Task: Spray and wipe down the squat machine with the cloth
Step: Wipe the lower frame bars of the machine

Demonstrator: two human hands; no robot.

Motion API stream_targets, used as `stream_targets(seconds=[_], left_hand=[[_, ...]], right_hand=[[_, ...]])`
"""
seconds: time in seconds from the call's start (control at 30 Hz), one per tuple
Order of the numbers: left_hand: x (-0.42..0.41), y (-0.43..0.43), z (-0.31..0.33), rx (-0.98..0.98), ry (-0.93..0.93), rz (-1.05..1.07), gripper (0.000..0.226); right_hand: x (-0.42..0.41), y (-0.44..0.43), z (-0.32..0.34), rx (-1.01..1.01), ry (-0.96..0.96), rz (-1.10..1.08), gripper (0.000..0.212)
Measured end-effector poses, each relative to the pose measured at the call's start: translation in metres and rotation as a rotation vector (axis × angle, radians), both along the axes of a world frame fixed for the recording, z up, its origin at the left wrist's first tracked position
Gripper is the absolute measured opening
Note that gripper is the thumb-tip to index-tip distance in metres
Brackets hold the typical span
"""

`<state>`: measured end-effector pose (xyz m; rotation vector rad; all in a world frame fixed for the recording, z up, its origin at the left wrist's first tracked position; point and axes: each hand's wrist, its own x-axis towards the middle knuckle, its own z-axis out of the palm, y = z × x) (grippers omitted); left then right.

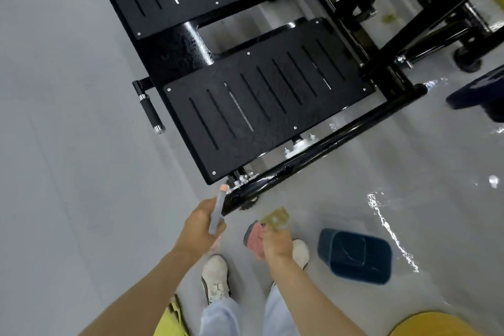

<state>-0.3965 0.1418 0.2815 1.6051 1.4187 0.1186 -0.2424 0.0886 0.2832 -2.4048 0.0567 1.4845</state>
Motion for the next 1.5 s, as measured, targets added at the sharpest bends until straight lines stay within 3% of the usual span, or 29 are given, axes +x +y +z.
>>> stream_targets(seconds=[0.1,0.17,0.3,0.37,0.63,0.77,0.83,0.9,0.93,1.03,1.1,1.23,1.3,1.43,1.5], left_hand=[[0.012,0.037,-0.003,0.172,0.021,-0.025,0.036],[0.026,0.065,-0.003,0.254,0.02,0.068,0.029],[0.055,0.105,0.017,0.043,-0.116,0.349,0.036],[0.061,0.121,0.016,0.051,-0.161,0.444,0.032],[0.067,0.139,-0.013,0.053,-0.123,0.476,0.023],[0.059,0.14,-0.031,0.066,-0.052,0.44,0.033],[0.055,0.135,-0.04,-0.014,-0.013,0.52,0.07],[0.055,0.117,-0.038,-0.107,0.092,0.627,0.09],[0.056,0.102,-0.036,-0.137,0.157,0.645,0.091],[0.059,0.053,-0.034,-0.222,0.349,0.658,0.078],[0.07,0.023,-0.037,-0.308,0.395,0.679,0.065],[0.116,-0.009,-0.033,-0.468,0.22,0.61,0.023],[0.151,-0.014,-0.022,-0.521,0.084,0.581,0.016],[0.223,-0.007,0.005,-0.726,-0.198,0.62,0.021],[0.254,0.003,0.01,-0.816,-0.285,0.574,0.035]], right_hand=[[0.006,0.003,-0.004,-0.003,0.005,-0.049,0.033],[0.011,0.007,-0.006,0.005,0.006,-0.076,0.032],[0.022,0.011,-0.01,0.01,-0.012,-0.103,0.034],[0.029,0.013,-0.011,0.009,-0.008,-0.125,0.034],[0.044,0.024,-0.017,0.094,0.015,-0.267,0.037],[0.05,0.024,-0.02,0.111,0.054,-0.3,0.045],[0.054,0.023,-0.014,0.112,0.053,-0.299,0.046],[0.058,0.022,-0.009,0.143,0.048,-0.319,0.03],[0.059,0.022,-0.006,0.16,0.042,-0.321,0.024],[0.065,0.024,-0.001,0.196,0.014,-0.353,0.037],[0.075,0.026,0.006,0.193,0.088,-0.445,0.029],[0.1,0.028,0.017,0.189,0.168,-0.54,0.057],[0.121,0.029,0.025,0.198,0.119,-0.498,0.06],[0.176,0.034,0.044,0.277,0.03,-0.334,0.035],[0.2,0.038,0.05,0.315,0.026,-0.272,0.017]])
